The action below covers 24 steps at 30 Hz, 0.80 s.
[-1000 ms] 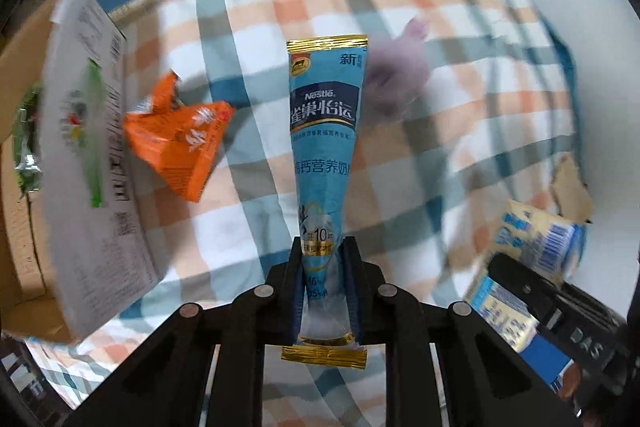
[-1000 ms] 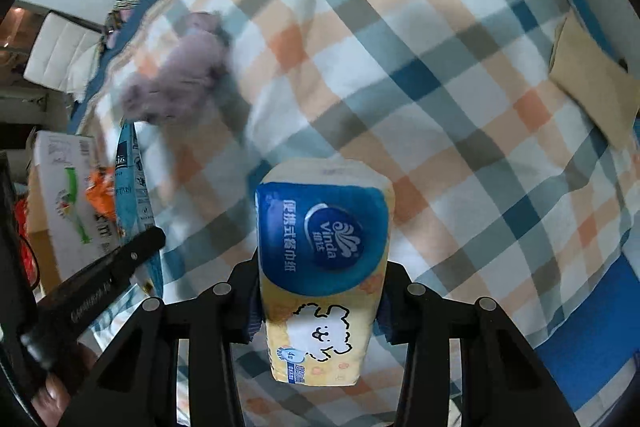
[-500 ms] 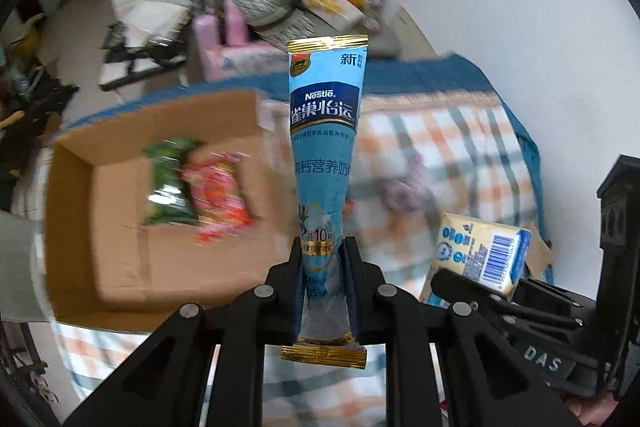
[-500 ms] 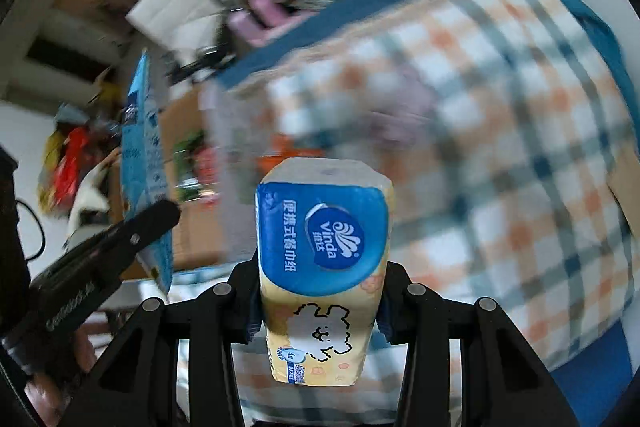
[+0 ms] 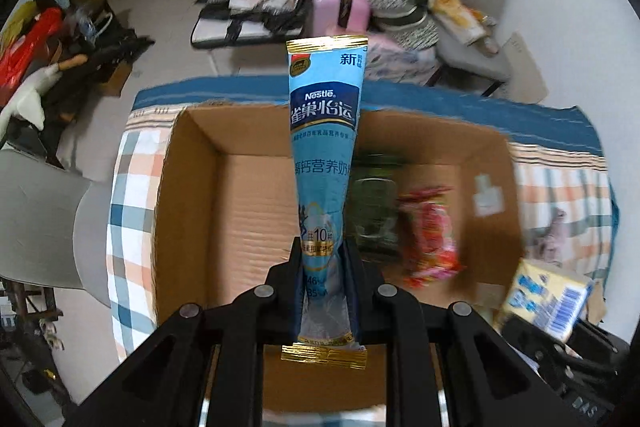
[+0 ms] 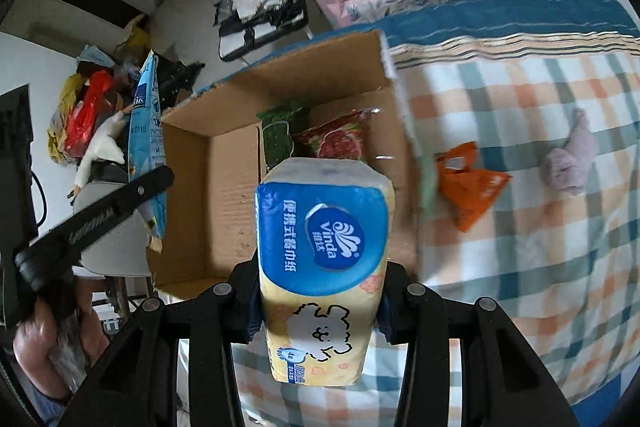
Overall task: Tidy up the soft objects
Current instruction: 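Carry the tube and tissue pack into the box and release both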
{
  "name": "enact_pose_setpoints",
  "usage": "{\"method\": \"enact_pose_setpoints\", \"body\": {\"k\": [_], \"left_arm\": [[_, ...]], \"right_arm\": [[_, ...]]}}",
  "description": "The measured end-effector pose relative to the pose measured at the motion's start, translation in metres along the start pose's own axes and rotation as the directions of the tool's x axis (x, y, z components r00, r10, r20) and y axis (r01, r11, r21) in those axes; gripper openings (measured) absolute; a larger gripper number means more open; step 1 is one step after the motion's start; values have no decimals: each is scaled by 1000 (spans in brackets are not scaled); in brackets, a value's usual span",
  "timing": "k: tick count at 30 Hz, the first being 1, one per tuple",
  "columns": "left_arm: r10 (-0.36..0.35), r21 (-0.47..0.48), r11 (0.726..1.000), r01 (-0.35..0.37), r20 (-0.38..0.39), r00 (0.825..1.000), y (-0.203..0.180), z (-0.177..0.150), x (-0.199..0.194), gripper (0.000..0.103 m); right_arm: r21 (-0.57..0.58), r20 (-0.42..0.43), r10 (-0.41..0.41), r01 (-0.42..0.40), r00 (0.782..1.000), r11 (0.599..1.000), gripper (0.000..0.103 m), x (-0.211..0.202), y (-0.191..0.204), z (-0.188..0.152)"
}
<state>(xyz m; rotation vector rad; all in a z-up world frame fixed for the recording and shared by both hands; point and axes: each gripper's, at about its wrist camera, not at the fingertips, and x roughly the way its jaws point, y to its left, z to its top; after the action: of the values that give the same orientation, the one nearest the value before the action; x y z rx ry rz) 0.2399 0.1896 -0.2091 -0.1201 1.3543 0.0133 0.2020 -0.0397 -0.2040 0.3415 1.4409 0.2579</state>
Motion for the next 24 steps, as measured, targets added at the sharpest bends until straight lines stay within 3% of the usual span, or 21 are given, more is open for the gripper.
{"method": "enact_pose_setpoints", "body": {"k": [8,16,22,24], "left_arm": [[10,8,1000,-9,-139,990,27,22,71,15],[-3,-13,1000,1,-211,977,29,28,96,19],[-17,-16,1000,14,-213,977,26,24,91,35],[-16,-19,1000,13,-206,978,26,22,87,41]], "right_arm": [[43,-82,-42,45,996,998,46,68,9,12],[67,-111,-57,65,992,996,48,94,9,20],[76,-127,-80,90,989,993,53,100,6,25],[69,-131,-80,89,988,994,60,103,6,27]]}}
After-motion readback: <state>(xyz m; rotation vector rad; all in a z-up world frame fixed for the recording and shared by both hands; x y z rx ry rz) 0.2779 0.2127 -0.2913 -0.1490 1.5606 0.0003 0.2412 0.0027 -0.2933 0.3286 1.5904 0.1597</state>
